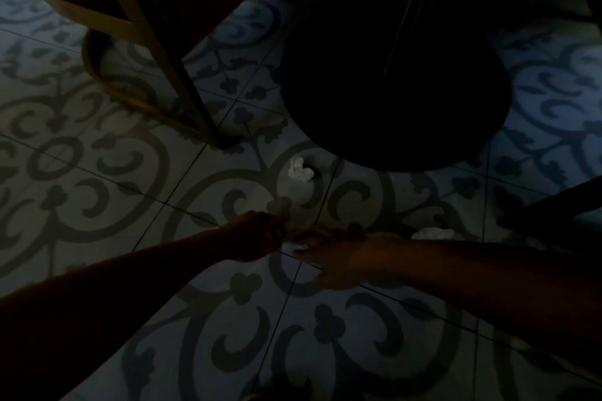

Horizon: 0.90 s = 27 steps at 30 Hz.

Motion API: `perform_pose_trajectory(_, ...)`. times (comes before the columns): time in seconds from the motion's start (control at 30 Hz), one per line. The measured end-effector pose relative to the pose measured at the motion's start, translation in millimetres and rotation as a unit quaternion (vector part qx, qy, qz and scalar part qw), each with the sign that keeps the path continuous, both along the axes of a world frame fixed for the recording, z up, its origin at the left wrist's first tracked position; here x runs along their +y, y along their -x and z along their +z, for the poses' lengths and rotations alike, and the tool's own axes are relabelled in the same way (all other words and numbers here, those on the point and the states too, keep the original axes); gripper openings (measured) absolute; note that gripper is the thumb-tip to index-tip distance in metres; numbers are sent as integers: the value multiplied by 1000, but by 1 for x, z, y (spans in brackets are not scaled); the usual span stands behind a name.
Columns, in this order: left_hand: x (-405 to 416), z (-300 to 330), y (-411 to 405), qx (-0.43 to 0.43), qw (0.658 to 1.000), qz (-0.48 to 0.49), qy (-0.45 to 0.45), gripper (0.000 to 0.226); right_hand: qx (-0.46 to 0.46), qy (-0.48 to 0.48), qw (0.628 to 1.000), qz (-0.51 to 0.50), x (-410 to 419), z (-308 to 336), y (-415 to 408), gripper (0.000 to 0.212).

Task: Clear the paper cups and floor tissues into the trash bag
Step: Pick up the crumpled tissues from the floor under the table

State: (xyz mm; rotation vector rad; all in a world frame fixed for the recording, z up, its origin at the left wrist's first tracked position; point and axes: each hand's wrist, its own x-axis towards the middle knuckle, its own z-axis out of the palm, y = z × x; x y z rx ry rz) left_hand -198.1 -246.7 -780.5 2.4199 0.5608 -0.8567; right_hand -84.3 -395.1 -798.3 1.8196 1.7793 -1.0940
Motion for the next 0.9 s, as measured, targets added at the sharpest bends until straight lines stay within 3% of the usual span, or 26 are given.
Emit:
perform_pose_trajectory(0.1,5,-11,-2,25,986,145,73,30,7,0,1000,15,-6,2,-4,70)
perform_pose_trajectory(0.17,7,-17,-4,37,935,313,166,31,8,-32,999,25,-16,3,-10,69)
perform_pose_trajectory(0.23,4,-16,-6,30,892,394,218,31,27,-74,997,24,-30,7,-16,68)
perform_pose_trajectory(0.37,-7,-7,-12,10,832,437,340,44,61,-187,981,6,-56,22,-26,61)
perform_pose_trajectory(0.53,-30,10,-29,16,747,483,457,64,27,-342,938,44,-77,32,-30,60)
perform_pose_trajectory(0.63,-48,22,-35,17,705,505,497,68,64,-376,924,16,-85,38,-28,62)
perform_pose_trajectory(0.9,-68,34,-45,-14,652,536,536,65,55,-373,926,-34,-95,36,-27,64)
